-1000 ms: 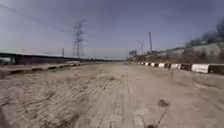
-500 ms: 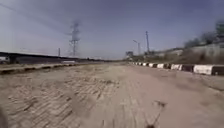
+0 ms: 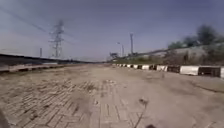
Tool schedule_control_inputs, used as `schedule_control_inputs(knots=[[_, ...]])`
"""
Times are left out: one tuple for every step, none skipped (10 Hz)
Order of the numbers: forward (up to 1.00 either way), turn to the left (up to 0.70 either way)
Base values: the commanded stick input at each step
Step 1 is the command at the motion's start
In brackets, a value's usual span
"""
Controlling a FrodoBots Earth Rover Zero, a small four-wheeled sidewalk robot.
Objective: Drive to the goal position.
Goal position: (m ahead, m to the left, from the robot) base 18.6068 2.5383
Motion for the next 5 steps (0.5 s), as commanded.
schedule_control_inputs(knots=[[1.00,0.00],[1.00,0.00],[1.00,0.00],[1.00,0.00],[1.00,0.00]])
